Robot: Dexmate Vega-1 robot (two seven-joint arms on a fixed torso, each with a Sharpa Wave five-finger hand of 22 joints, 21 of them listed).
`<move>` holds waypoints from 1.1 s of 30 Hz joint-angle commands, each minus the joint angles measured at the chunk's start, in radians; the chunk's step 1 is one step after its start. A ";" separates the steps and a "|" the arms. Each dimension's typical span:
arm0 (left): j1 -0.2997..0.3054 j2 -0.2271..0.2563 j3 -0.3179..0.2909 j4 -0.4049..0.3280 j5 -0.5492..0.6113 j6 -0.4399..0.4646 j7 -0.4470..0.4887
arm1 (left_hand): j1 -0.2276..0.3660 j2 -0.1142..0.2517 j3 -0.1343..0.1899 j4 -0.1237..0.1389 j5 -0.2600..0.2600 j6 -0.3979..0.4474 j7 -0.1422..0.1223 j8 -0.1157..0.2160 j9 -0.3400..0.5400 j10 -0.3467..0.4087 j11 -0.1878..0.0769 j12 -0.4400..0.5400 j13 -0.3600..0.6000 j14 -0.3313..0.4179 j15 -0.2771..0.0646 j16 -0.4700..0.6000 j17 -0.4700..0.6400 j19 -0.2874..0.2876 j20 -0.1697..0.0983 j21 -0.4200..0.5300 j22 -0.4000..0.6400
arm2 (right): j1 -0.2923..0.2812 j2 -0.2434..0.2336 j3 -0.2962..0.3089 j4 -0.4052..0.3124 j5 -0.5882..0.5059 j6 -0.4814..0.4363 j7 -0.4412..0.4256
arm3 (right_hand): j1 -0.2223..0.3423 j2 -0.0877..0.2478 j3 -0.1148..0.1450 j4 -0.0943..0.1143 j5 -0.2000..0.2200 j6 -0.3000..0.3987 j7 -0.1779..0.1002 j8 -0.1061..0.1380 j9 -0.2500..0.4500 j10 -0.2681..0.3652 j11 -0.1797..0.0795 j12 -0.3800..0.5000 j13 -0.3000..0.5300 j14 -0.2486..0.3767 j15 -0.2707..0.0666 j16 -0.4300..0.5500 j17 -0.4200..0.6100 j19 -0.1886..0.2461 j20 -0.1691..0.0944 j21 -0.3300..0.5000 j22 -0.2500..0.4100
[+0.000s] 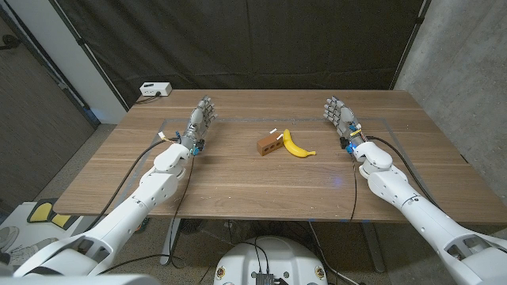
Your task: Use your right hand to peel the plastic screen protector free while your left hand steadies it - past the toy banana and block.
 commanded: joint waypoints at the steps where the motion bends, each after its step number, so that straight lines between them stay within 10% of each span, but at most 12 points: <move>1: -0.025 0.019 0.014 0.000 0.013 0.033 -0.021 | 0.028 -0.012 0.007 -0.016 0.005 0.025 -0.007 0.011 0.002 0.044 -0.002 0.018 0.006 0.020 0.006 0.009 0.006 0.006 0.019 0.006 0.004 | 0.027 0.016 -0.008 0.038 0.001 0.007 0.017 | 0.009 -0.001 0.008 -0.001 0.005 0.009 -0.001 0.007 0.004 0.010 0.003 0.007 0.004 0.002 0.006 0.006 0.003 0.001 0.011 0.006 0.005; 10: -0.075 0.062 0.045 0.027 0.019 0.081 -0.132 | 0.150 -0.033 0.038 -0.104 -0.015 0.123 0.009 0.030 0.003 0.175 -0.003 0.042 0.010 0.150 0.010 0.029 0.009 0.037 0.047 0.007 0.003 | 0.038 0.023 -0.011 0.050 0.002 0.003 0.019 | 0.010 0.000 0.009 -0.001 0.005 0.010 -0.003 0.007 0.004 0.011 0.003 0.008 0.004 0.002 0.004 0.006 0.003 0.002 0.011 0.005 0.005; 33: -0.233 0.174 0.152 0.088 0.079 0.241 -0.436 | 0.233 -0.090 0.028 -0.170 -0.041 0.348 0.092 0.083 0.010 0.334 0.011 0.059 0.016 0.315 -0.018 0.059 0.021 0.113 0.042 0.026 0.007 | 0.052 0.044 -0.018 0.076 -0.003 0.017 0.020 | 0.006 0.000 0.005 0.002 0.006 0.019 -0.009 0.009 0.005 0.030 0.009 0.014 0.004 0.039 0.018 0.018 0.005 0.006 0.026 0.002 0.006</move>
